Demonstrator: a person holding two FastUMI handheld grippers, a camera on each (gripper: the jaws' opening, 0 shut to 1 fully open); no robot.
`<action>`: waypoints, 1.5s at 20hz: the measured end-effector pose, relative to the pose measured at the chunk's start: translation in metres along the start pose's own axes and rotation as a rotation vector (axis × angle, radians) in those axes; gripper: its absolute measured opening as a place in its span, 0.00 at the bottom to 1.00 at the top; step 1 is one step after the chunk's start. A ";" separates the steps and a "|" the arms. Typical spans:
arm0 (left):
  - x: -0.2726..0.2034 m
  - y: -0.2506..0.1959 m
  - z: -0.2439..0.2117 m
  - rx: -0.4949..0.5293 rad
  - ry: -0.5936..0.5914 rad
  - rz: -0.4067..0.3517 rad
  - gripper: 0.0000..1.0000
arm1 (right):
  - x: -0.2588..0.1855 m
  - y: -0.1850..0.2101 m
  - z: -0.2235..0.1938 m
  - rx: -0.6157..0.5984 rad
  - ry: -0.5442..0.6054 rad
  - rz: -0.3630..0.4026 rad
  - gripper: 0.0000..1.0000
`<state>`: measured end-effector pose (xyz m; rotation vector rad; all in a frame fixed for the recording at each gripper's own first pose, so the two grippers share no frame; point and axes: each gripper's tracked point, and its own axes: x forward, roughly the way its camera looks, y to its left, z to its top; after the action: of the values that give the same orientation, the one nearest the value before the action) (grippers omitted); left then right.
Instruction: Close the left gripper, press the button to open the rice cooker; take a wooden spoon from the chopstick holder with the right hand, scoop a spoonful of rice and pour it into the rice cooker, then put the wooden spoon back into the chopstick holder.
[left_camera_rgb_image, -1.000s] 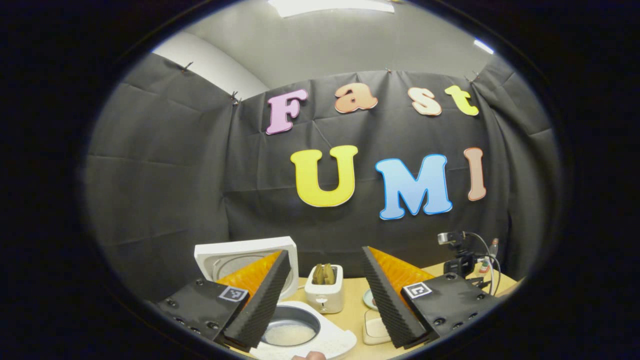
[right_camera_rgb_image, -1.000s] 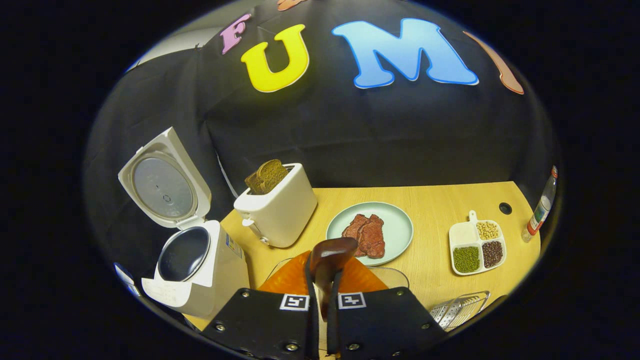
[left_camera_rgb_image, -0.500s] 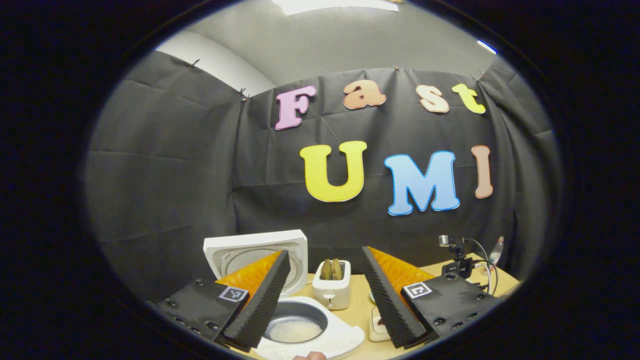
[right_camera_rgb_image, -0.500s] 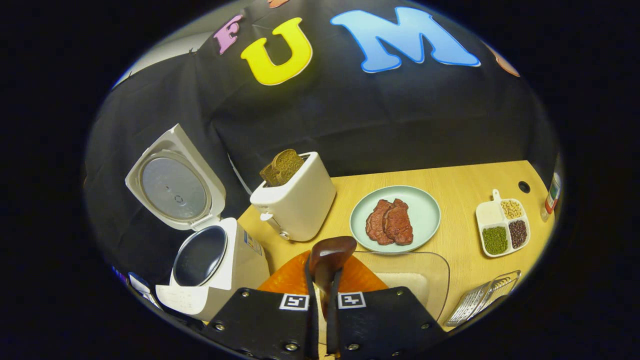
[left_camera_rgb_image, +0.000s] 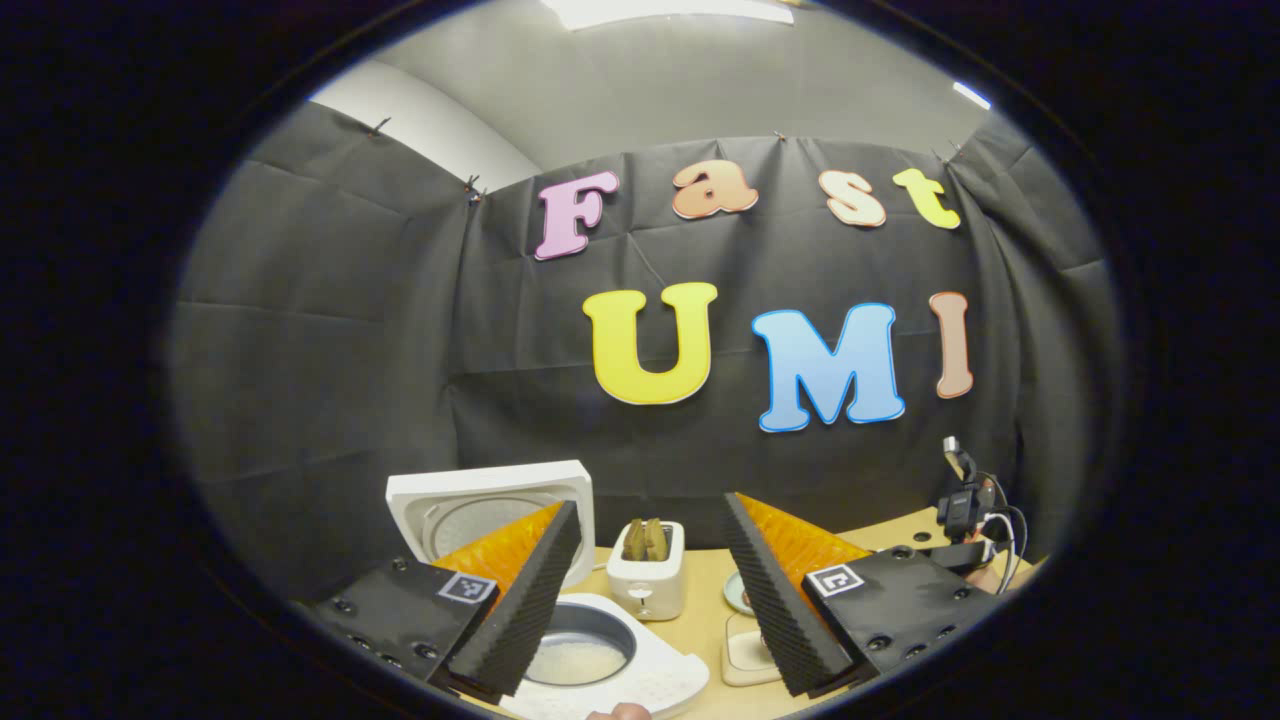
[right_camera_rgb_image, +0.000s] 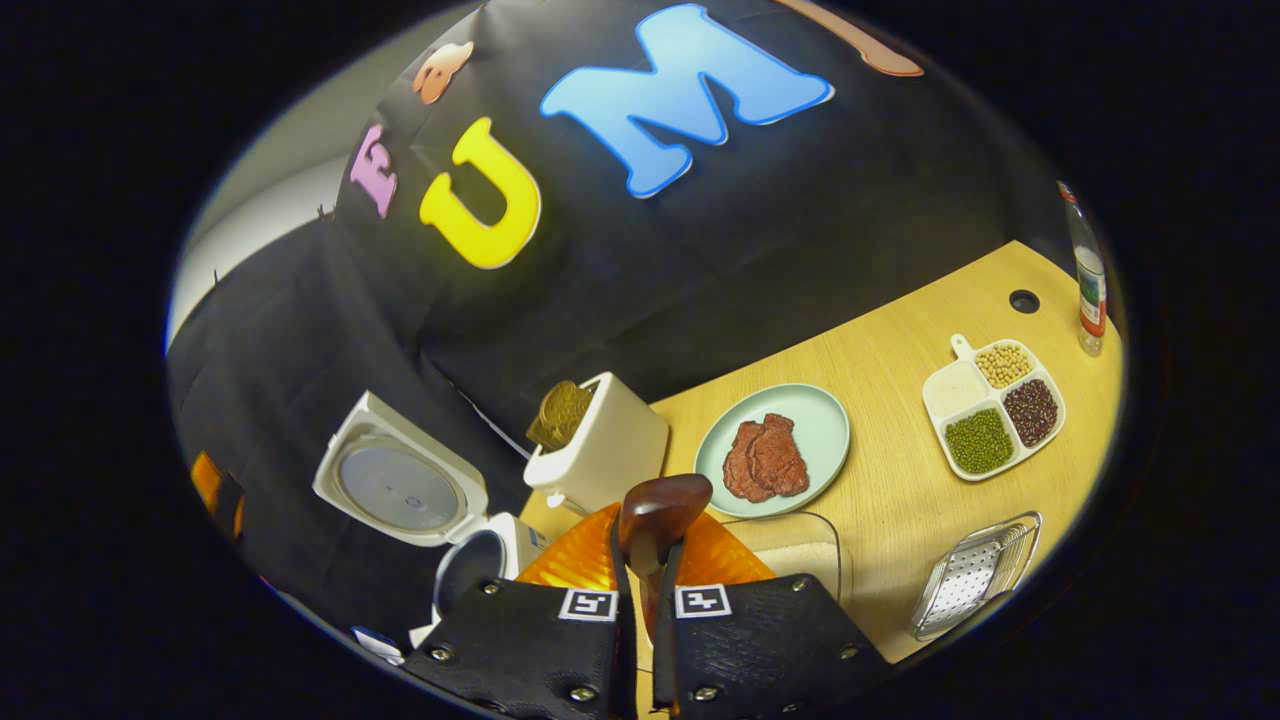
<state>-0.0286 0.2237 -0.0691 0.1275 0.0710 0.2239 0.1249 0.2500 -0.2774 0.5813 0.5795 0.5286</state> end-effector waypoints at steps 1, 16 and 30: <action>0.003 -0.004 0.001 -0.005 -0.002 -0.008 1.00 | -0.006 0.001 0.011 0.026 -0.020 0.010 0.07; -0.002 -0.002 -0.004 0.010 -0.004 -0.016 0.97 | -0.031 0.080 0.088 0.071 -0.095 0.160 0.06; -0.036 0.066 -0.010 0.015 -0.002 0.049 1.00 | 0.015 0.213 0.038 -0.022 0.028 0.330 0.06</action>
<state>-0.0786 0.2807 -0.0686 0.1446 0.0676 0.2719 0.0970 0.3984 -0.1213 0.6535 0.5059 0.8547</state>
